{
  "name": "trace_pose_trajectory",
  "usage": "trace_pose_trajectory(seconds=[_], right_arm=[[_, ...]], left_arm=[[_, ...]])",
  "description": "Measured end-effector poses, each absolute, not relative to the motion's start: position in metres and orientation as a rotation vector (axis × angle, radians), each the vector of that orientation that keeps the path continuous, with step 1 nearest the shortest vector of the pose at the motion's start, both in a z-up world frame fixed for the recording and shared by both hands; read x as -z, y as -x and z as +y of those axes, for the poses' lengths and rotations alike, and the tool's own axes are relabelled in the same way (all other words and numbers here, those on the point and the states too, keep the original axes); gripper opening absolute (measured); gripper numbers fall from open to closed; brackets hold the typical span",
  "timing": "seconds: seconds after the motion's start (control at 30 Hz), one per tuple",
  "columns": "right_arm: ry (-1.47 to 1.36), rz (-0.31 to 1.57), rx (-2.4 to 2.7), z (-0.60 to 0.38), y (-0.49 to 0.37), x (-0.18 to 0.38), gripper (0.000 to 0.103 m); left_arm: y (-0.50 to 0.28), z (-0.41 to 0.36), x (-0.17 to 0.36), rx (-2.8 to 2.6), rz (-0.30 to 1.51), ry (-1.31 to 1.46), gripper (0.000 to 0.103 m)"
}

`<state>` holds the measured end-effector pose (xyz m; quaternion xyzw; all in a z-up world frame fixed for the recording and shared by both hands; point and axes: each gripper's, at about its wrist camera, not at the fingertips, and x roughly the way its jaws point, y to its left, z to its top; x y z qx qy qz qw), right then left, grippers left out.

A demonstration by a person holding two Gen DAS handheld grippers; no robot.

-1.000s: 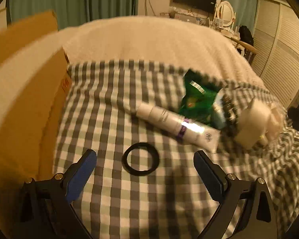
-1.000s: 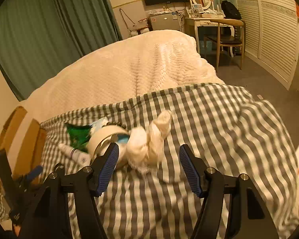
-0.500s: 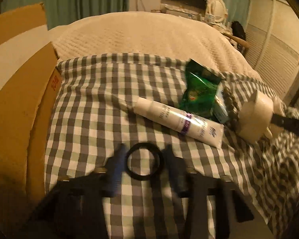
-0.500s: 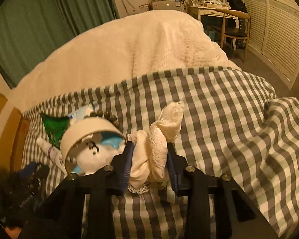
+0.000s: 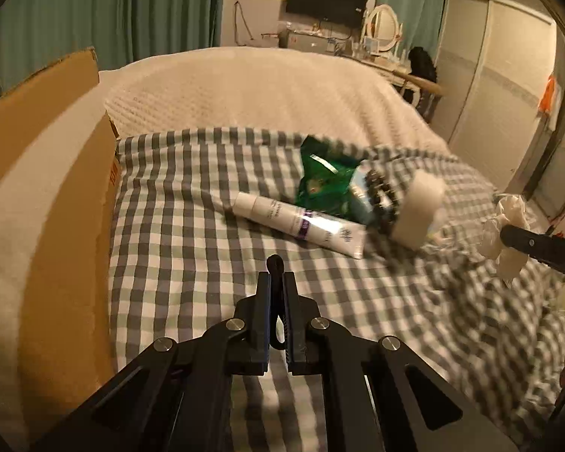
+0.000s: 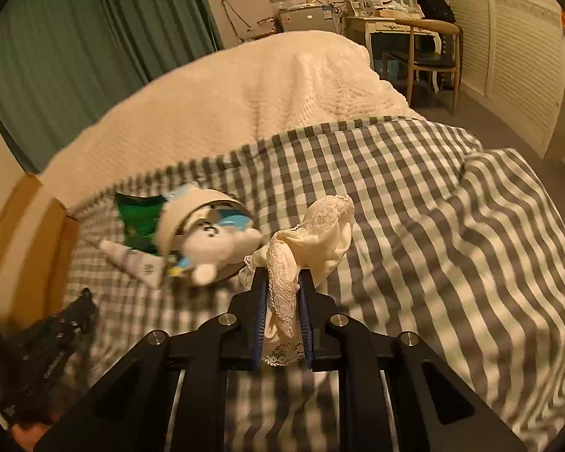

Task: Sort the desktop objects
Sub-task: 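Grasp the white lace cloth with the right gripper while the left gripper grasps the black ring, then carry the lace cloth and black ring into the cardboard box, opening both grippers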

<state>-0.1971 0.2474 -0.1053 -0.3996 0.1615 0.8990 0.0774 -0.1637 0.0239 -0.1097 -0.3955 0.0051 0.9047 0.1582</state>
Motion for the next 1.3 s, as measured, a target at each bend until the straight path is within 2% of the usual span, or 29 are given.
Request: trace_pose_trajectory(seconds=[0.2, 0.43, 0.57, 0.67, 0.9, 1.3], right_arm=[[1.155, 0.474, -2.752, 0.228, 0.152, 0.063, 0.015], [1.166, 0.313, -2.824, 0.178, 0.106, 0.019, 0.015], [1.139, 0.300, -2.868, 0.152, 0.095, -0.007, 0.015], [1.135, 0.316, -2.922, 0.125, 0.097, -0.029, 0.015], [1.102, 0.194, -3.069, 0.047, 0.124, -0.074, 0.015], [1.251, 0.119, -3.196, -0.060, 0.200, -0.069, 0.015]], left_arm=[[0.143, 0.016, 0.076, -2.501, -0.046, 1.075, 0.006], [0.108, 0.003, 0.027, -2.491, 0.012, 0.971, 0.006], [0.104, -0.017, -0.004, -2.528, 0.013, 0.976, 0.006], [0.100, -0.037, -0.030, -2.562, -0.017, 0.951, 0.006], [0.108, -0.089, -0.077, -2.649, -0.011, 0.873, 0.006], [0.165, -0.180, -0.075, -2.781, -0.015, 0.935, 0.006]])
